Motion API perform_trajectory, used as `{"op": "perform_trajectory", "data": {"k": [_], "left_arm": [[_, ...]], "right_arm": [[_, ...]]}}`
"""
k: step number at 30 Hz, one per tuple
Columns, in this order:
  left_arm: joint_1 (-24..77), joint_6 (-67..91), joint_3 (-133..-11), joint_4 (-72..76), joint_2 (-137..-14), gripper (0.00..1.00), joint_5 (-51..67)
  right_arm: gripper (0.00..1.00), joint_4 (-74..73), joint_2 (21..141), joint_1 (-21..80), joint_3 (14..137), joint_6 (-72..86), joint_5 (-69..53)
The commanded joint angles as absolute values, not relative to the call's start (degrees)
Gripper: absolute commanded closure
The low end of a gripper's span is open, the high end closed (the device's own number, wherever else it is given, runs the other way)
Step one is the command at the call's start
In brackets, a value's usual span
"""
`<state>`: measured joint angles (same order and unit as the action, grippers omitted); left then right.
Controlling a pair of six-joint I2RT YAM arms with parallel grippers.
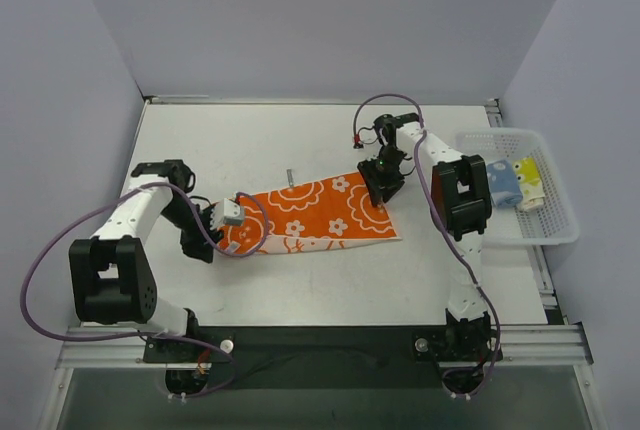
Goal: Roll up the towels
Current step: Flatten the towel
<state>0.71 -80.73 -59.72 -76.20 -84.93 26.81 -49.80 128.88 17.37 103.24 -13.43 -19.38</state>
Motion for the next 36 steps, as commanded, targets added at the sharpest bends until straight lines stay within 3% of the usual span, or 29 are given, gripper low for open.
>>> {"op": "perform_trajectory", "data": {"k": [1,4,5,18,21,24,25,28,29,32,36], "left_arm": [[-2.9,-79.9,-67.4,-82.3,-85.6,0.48,33.5],[-2.4,-74.3,-70.6,-78.3,-87.1,0.33,37.6],[-1.8,-73.6,-70.6,-77.3,-86.9,0.12,38.2],[11.3,-70.8,-60.5,-64.8,-85.0,0.14,31.3],[12.7,-71.1,-58.8,-62.7,-85.7,0.20,29.4],[13.7,-71.1,-57.7,-61.6,-86.3,0.33,28.1],[13.8,-71.0,-57.7,-61.5,-86.4,0.45,28.0],[13.7,-71.6,-56.5,-62.2,-85.2,0.67,26.3],[13.8,-72.8,-55.7,-62.7,-84.6,0.80,25.6],[13.7,-75.5,-52.7,-64.0,-81.7,1.00,23.1],[13.5,-79.8,-50.1,-68.2,-78.4,1.00,20.8]], "right_arm": [[0.61,-53.3,123.8,18.3,102.1,-14.9,-20.0],[0.61,-53.4,123.2,18.7,100.7,-15.7,-19.9],[0.61,-53.4,123.5,18.8,101.1,-15.6,-19.9],[0.60,-53.2,127.7,19.9,106.7,-13.4,-22.4],[0.60,-52.9,129.1,20.1,108.1,-13.1,-23.4],[0.60,-52.6,130.7,20.3,108.2,-13.3,-22.8],[0.60,-52.6,131.4,20.3,108.3,-13.2,-22.3],[0.60,-52.6,132.6,20.3,108.5,-12.4,-21.6],[0.60,-52.7,133.1,20.2,108.8,-12.2,-21.3],[0.60,-52.8,133.4,20.3,108.8,-11.9,-21.1],[0.60,-52.7,133.3,20.3,108.7,-11.9,-20.3]]}}
